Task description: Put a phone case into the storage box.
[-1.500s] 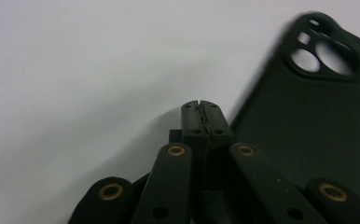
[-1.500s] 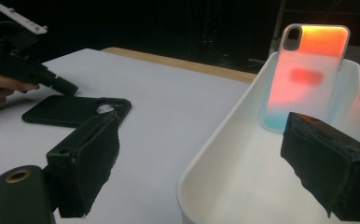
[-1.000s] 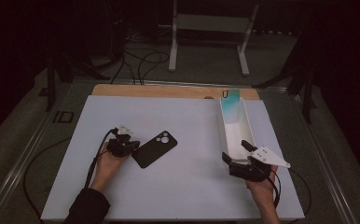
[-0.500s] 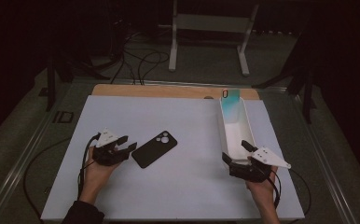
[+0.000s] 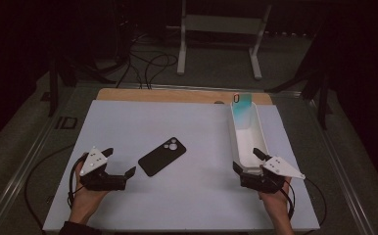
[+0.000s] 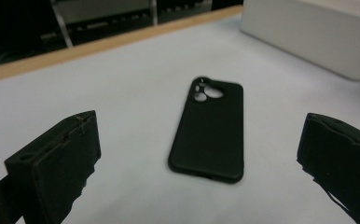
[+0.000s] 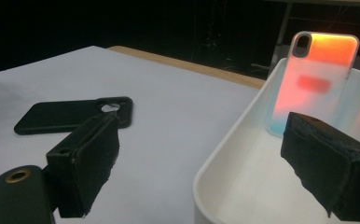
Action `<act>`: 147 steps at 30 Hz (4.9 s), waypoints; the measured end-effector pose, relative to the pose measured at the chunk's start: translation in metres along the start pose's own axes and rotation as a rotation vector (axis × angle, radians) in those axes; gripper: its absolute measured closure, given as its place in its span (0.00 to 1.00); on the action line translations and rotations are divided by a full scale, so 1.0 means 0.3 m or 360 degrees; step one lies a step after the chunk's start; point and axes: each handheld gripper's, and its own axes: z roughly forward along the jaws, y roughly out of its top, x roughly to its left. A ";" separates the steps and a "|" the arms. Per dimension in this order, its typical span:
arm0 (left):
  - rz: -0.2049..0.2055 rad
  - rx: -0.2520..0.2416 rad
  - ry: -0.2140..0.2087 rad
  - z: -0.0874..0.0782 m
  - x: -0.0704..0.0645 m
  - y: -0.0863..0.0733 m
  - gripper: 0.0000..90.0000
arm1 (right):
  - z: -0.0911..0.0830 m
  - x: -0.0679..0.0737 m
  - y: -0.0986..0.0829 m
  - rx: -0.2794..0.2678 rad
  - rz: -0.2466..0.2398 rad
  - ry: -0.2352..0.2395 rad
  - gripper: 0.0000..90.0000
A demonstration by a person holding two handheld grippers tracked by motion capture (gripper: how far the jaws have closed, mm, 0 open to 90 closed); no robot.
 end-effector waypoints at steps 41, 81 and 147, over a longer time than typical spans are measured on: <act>0.0183 0.0817 -0.0184 0.464 -0.019 0.028 0.00 | 0.000 -0.019 -0.001 -0.0001 0.0067 0.0008 0.13; 0.0105 0.0760 -0.0189 0.441 -0.027 0.034 0.18 | 0.014 -0.005 -0.004 0.0020 0.0059 0.0033 0.13; 0.0266 -0.0025 -0.0208 0.209 -0.238 0.243 0.17 | 0.255 0.148 0.326 0.0213 0.0220 0.0539 0.15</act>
